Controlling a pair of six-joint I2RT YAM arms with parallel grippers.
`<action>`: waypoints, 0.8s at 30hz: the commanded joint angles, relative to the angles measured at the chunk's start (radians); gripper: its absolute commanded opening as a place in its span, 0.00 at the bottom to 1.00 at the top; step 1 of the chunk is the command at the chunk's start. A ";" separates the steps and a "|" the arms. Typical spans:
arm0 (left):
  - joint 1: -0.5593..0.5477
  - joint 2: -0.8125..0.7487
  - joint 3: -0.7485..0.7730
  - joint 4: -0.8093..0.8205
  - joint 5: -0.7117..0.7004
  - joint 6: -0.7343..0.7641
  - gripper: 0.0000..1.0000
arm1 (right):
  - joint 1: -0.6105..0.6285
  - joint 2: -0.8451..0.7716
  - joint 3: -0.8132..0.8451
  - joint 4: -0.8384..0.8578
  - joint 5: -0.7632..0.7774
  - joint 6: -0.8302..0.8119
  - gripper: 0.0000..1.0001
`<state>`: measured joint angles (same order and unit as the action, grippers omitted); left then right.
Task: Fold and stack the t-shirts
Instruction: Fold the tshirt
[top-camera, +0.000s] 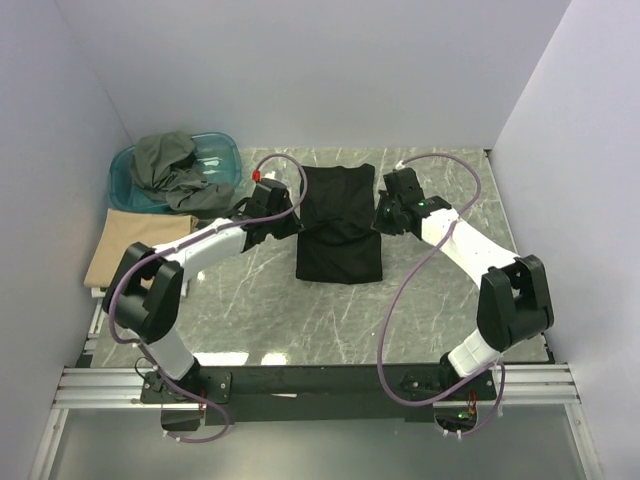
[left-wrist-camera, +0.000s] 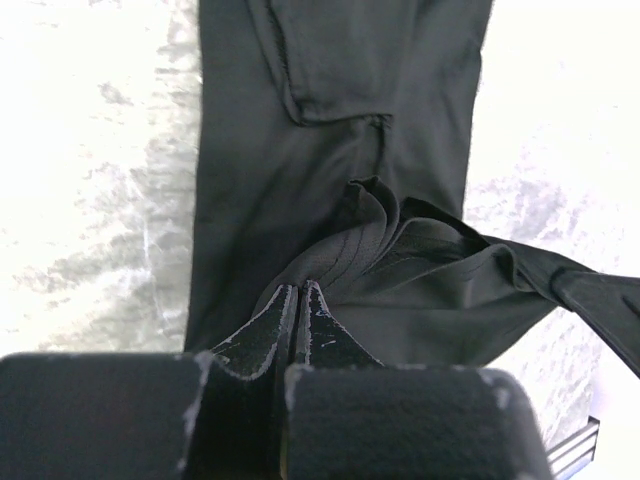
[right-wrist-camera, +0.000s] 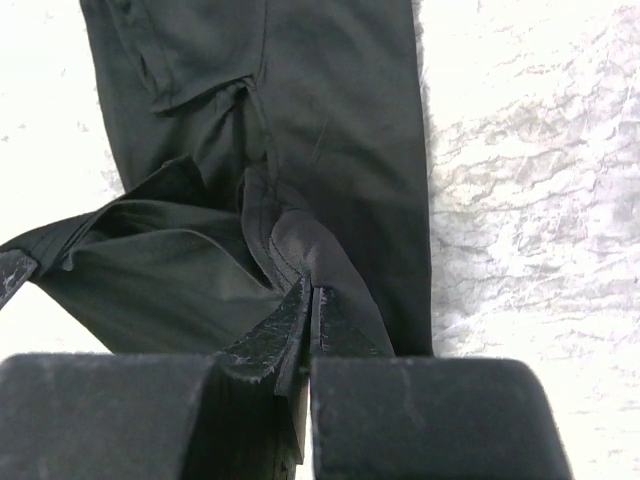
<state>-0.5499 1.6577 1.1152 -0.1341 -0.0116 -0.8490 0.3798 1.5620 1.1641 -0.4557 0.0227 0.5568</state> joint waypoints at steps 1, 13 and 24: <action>0.018 0.026 0.066 0.034 0.019 0.036 0.01 | -0.021 0.029 0.062 0.037 -0.018 -0.026 0.00; 0.048 0.180 0.187 -0.004 0.059 0.105 0.01 | -0.059 0.173 0.150 0.069 -0.058 -0.043 0.00; 0.074 0.284 0.271 -0.064 0.049 0.110 0.13 | -0.099 0.302 0.216 0.075 -0.115 -0.051 0.09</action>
<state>-0.4850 1.9362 1.3434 -0.1860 0.0380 -0.7509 0.2962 1.8496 1.3231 -0.4065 -0.0662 0.5236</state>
